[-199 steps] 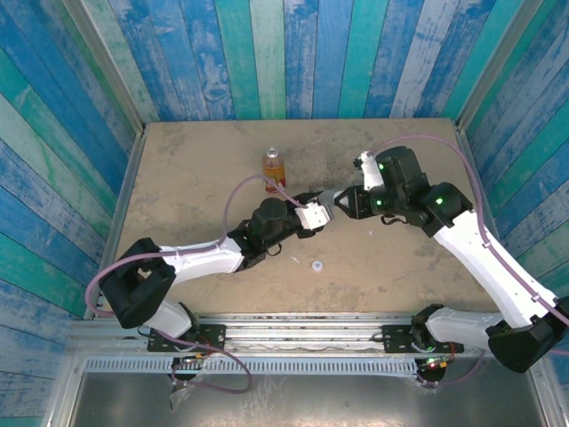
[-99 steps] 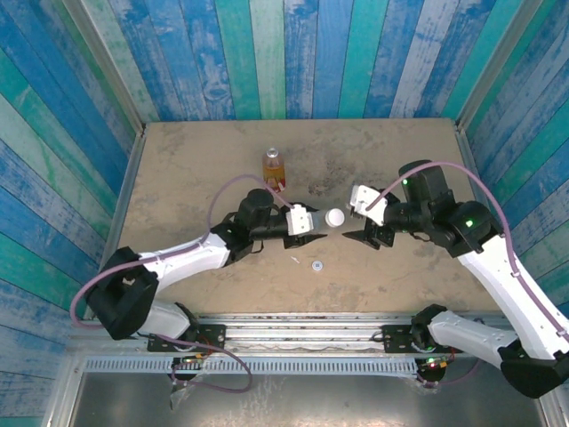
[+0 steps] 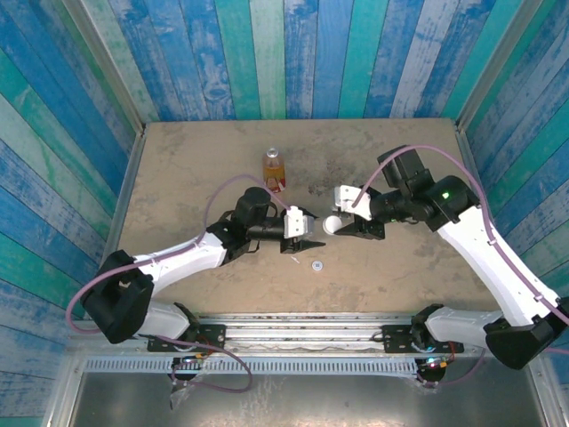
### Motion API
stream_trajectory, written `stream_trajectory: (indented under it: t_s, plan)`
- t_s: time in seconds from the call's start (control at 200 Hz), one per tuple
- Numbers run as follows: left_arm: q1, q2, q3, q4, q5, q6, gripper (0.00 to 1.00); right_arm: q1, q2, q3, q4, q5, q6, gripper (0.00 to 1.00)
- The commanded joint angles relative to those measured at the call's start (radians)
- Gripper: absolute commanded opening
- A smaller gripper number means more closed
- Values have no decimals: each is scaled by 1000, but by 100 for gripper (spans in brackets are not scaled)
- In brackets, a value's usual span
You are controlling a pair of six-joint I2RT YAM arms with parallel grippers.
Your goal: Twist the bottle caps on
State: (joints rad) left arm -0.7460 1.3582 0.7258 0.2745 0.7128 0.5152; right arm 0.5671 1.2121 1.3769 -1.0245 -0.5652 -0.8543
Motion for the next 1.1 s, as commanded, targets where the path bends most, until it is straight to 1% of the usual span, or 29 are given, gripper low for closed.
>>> stream_trajectory:
  t_s: [0.0,0.251,0.271,0.321,0.376,0.441,0.486,0.546,0.662,0.802,0.882,0.952,0.977,0.987,1.007,1.098]
  plan:
    - [-5,-8,37,6,52,-1,38,11,15,29,-20,-30,-8,48]
    - [-1,1,42,7,59,-7,37,22,31,31,-20,-26,0,48]
    - [-1,2,42,6,59,-9,37,22,32,31,-20,-23,1,47]
    - [-1,3,42,5,59,-8,37,22,35,33,-20,-23,9,38]
    - [0,5,41,6,53,-9,37,22,37,36,-20,-19,14,32]
    - [0,8,35,11,38,-10,37,22,35,37,-19,-17,17,31]
    - [1,12,32,15,21,-11,37,22,33,37,-19,-19,26,28]
    - [0,15,15,58,-39,-35,36,24,32,35,-8,-19,62,26]
    - [0,16,-33,182,-185,-85,35,24,19,6,52,-7,204,18]
    - [0,40,-31,215,-318,-101,34,24,-19,-70,161,26,472,12]
    - [0,46,-32,244,-391,-110,34,25,-42,-117,235,18,616,11]
    - [0,53,-33,260,-442,-109,34,25,-67,-162,300,18,750,12]
    - [0,54,-33,266,-457,-109,34,25,-77,-177,324,26,800,11]
    - [0,55,-35,269,-463,-108,34,48,-80,-184,332,31,818,11]
    - [0,56,-34,274,-472,-107,34,58,-87,-195,349,43,852,11]
    - [0,63,-40,297,-511,-100,34,68,-109,-226,378,118,1003,11]
